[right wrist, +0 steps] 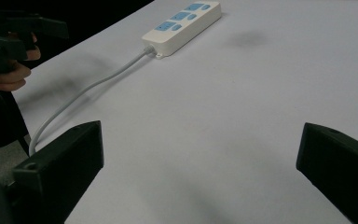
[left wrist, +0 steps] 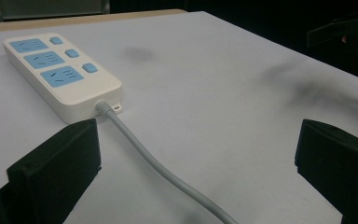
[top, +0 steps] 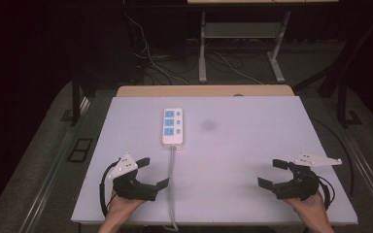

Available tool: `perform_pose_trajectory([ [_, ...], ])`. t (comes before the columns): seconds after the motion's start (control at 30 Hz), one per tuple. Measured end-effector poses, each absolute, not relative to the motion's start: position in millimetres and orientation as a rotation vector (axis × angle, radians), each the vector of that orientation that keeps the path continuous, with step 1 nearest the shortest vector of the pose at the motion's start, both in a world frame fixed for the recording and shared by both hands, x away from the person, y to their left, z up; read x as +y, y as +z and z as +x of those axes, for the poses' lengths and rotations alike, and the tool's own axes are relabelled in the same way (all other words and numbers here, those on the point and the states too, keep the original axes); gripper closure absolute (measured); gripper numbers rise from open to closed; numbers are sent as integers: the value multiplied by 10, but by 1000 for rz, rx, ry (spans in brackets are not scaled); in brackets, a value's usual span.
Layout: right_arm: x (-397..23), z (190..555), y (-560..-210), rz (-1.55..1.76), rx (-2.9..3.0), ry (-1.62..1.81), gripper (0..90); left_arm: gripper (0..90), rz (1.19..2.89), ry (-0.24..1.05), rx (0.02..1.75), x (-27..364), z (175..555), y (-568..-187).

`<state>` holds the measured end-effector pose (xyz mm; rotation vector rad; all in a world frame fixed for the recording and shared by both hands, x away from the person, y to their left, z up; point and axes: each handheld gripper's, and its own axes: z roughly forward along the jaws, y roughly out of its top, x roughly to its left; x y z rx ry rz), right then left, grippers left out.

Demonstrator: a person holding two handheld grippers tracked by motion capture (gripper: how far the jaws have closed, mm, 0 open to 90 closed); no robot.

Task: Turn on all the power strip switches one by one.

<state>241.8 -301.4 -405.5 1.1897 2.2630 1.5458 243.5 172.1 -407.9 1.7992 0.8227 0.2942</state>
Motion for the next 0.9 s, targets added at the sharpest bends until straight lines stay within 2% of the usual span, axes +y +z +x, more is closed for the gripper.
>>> perform_pose_trajectory([
  [0.9, -2996, 2443, -4099, 1200, 2316, 1513, 4, 0, 1863, 250, 823, 1755, 2449, -4031],
])
